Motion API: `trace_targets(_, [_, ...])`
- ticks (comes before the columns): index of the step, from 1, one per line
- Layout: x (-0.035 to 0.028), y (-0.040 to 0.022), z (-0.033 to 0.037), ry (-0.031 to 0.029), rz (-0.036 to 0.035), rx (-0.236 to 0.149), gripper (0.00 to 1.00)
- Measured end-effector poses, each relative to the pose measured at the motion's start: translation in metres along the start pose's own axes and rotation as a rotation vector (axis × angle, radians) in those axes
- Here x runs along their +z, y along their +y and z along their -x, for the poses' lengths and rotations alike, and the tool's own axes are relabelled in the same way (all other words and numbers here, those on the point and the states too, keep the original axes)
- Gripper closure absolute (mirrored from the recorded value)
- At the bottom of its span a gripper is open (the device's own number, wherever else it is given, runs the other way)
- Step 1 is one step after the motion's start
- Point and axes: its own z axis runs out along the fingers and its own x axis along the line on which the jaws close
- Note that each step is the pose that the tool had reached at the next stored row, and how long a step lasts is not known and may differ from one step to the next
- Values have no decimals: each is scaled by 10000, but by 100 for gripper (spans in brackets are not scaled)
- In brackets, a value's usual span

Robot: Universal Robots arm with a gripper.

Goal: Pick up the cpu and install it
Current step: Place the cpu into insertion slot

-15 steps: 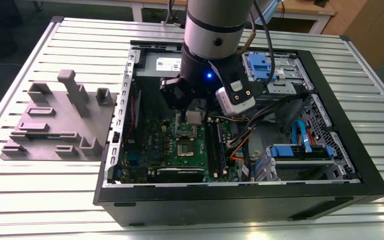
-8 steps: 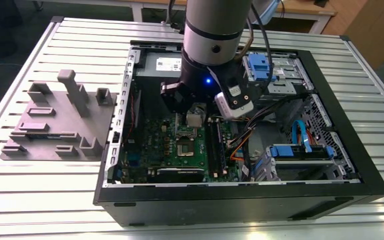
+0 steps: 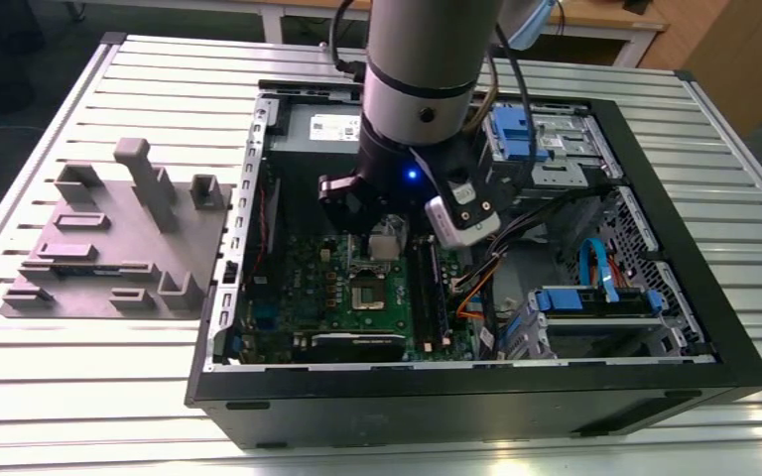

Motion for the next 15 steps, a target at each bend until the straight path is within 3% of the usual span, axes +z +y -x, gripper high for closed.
trace_targets(9, [160,-2,4,2,-2,-20,53])
trace_targets(15, [171,-1,4,1,0,-20,53])
